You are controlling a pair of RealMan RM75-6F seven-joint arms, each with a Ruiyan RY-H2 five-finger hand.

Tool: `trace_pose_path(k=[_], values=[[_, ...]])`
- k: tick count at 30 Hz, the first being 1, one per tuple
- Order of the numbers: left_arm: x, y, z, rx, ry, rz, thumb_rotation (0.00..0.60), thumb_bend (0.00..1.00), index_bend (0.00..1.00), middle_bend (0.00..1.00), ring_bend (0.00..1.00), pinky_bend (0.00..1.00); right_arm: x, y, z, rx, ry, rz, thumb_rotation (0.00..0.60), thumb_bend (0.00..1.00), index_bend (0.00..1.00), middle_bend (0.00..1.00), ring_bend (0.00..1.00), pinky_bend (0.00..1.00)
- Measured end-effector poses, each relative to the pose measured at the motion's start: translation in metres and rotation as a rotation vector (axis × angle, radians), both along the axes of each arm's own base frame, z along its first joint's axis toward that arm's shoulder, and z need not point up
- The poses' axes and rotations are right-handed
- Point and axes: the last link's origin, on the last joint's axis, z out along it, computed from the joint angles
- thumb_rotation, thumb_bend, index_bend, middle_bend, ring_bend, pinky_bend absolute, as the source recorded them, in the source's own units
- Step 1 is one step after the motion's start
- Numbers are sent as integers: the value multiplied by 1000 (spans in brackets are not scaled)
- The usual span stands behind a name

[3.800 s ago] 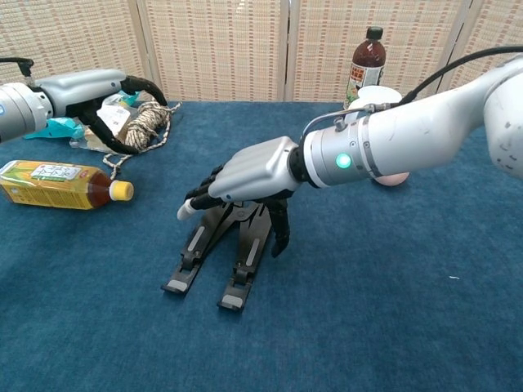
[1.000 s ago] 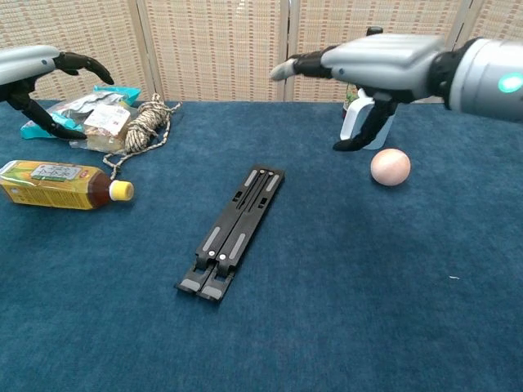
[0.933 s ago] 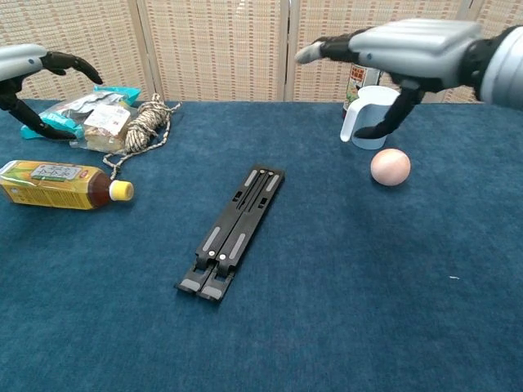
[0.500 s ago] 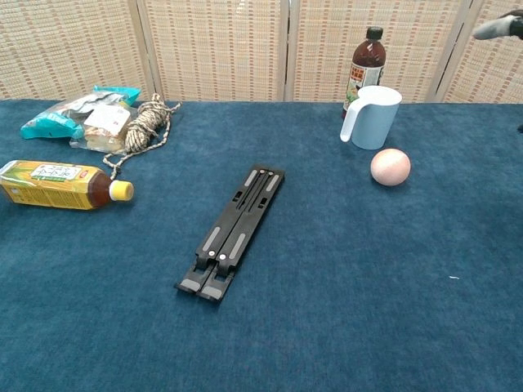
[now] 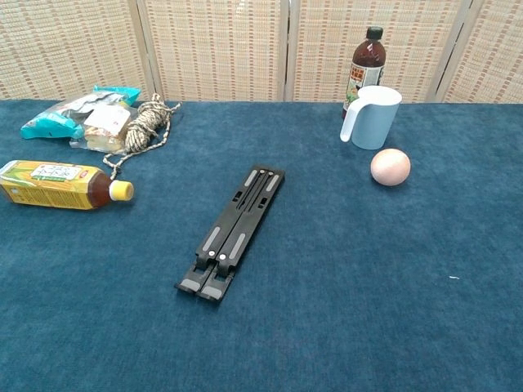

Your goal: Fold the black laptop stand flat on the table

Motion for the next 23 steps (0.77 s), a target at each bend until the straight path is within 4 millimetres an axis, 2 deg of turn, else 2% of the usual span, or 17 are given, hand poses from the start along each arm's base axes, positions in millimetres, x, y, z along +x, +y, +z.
trace_pose_path(k=[9,18,23], values=[[5,-28,-4,-4,10,10,600,135,193,103,27,71,-10,26,2,-39,-26,-62,600,174,0,71,0,0],[14,-37,0,-6,12,-14,600,135,193,103,27,71,1,36,3,-55,-45,-28,600,174,0,71,0,0],[13,-37,1,-6,13,-12,600,135,194,103,27,70,1,38,4,-61,-46,-45,600,174,0,72,0,0]])
